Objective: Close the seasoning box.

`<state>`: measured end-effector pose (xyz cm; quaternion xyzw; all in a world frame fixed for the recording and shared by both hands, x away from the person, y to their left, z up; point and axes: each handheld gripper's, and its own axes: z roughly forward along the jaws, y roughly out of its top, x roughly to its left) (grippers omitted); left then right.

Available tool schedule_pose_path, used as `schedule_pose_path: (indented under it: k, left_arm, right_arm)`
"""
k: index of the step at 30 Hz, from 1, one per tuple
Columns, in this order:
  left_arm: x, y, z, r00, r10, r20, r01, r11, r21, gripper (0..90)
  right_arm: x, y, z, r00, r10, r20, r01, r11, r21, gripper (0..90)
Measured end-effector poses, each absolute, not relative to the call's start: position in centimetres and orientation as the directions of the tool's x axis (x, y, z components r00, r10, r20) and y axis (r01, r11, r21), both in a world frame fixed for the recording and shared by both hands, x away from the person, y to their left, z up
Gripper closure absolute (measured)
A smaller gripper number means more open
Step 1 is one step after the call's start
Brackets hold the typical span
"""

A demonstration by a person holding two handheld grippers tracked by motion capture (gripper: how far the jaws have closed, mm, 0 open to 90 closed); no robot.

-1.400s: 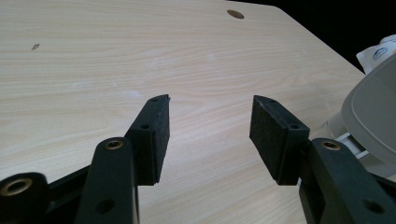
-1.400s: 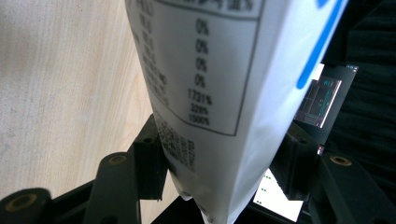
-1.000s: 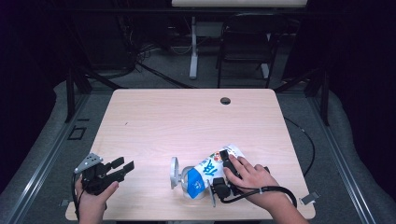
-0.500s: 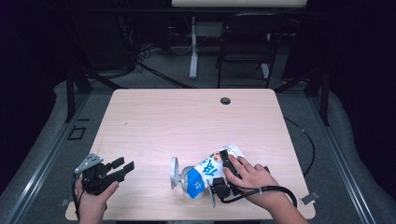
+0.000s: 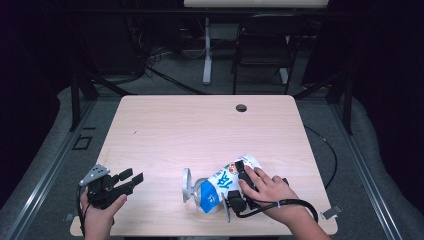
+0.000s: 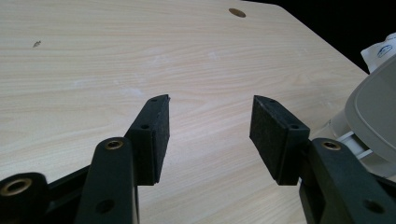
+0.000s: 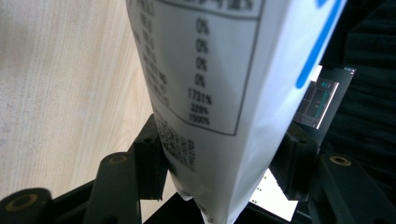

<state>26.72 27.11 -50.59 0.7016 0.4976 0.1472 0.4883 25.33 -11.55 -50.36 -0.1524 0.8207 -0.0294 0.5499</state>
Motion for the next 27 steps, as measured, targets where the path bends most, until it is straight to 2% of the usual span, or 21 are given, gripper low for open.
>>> schedule_pose_path:
  k: [27]
  left_arm:
    - [26.77, 27.15, -50.72, 0.457, 0.843, -0.282, 0.555, -0.023, 0.831, 48.3]
  right_arm:
    - [25.34, -11.51, -50.36, -0.348, -0.285, -0.893, -0.224, 0.950, -0.217, 45.5]
